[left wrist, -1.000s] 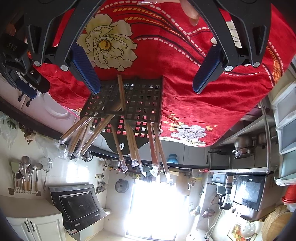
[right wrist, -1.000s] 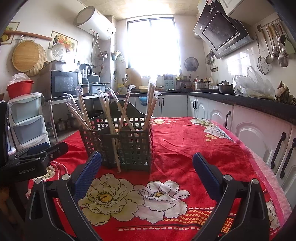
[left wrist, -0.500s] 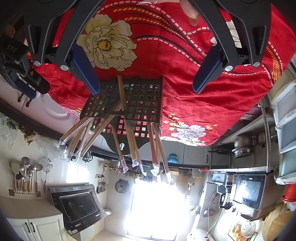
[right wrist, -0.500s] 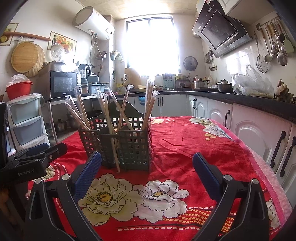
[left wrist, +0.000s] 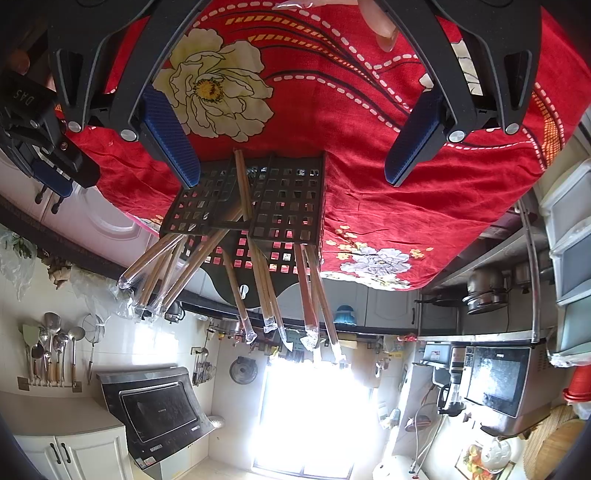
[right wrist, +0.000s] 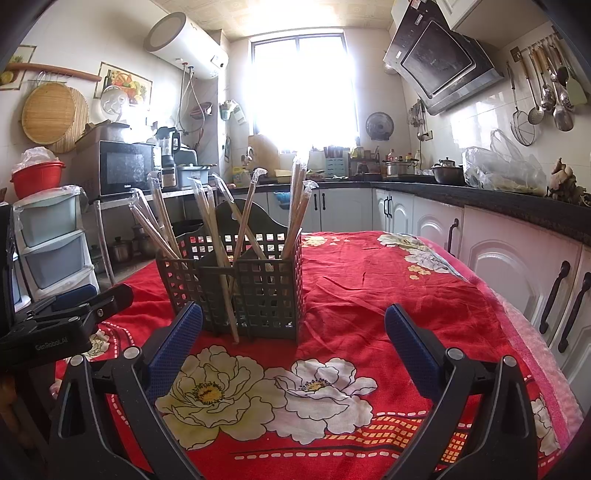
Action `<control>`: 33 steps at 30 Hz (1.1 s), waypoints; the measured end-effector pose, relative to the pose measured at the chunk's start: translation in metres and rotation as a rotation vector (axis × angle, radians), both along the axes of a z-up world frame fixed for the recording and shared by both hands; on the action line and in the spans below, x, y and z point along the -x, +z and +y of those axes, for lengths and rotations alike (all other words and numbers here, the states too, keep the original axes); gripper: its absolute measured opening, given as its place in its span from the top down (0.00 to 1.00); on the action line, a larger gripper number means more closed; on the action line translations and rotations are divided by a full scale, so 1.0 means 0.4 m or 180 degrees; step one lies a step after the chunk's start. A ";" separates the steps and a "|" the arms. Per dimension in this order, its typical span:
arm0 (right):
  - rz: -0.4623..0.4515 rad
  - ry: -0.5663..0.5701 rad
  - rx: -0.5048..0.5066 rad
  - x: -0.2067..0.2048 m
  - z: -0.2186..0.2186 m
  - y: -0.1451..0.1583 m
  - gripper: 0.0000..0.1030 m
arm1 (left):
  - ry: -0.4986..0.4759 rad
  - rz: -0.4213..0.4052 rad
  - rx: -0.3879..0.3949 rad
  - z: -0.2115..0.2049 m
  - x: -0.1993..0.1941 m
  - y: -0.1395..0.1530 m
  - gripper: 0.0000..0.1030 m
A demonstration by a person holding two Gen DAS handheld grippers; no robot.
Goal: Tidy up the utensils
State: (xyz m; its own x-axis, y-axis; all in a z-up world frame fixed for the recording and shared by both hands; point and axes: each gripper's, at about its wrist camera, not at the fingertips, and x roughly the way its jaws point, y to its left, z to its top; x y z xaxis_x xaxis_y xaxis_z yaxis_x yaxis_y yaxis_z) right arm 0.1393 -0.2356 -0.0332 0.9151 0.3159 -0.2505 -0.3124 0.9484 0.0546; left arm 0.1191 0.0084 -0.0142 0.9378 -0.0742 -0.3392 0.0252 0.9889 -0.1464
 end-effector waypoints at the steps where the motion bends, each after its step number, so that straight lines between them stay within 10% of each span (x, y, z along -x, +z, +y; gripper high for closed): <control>1: 0.0001 -0.0001 -0.0002 0.000 0.000 0.000 0.06 | 0.0001 0.0001 0.0002 0.001 0.000 0.000 0.10; 33: 0.0028 -0.0035 -0.0022 0.000 -0.009 0.000 0.06 | -0.0019 0.0063 -0.0054 -0.007 -0.008 -0.009 0.10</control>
State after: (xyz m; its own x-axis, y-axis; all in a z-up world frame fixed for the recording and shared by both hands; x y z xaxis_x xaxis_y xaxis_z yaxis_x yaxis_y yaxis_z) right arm 0.1394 -0.2393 -0.0334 0.9163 0.3075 -0.2565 -0.3014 0.9514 0.0638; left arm 0.1225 0.0057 -0.0179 0.9304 -0.0739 -0.3590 0.0284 0.9911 -0.1303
